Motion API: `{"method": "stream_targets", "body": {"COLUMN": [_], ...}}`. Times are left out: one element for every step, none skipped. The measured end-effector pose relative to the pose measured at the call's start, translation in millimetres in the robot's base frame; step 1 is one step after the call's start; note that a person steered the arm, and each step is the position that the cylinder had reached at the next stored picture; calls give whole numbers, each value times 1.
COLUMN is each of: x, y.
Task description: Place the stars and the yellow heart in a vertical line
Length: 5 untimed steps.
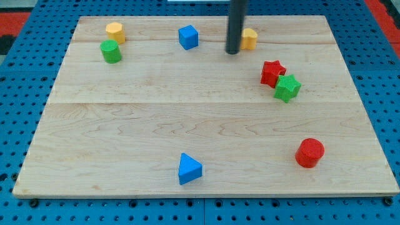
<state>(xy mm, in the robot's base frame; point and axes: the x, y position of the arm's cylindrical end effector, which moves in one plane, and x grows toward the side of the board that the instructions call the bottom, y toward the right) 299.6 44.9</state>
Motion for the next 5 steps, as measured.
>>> {"method": "stream_targets", "body": {"x": [-22, -21, -20, -20, -20], "y": [12, 51, 87, 83, 81]}}
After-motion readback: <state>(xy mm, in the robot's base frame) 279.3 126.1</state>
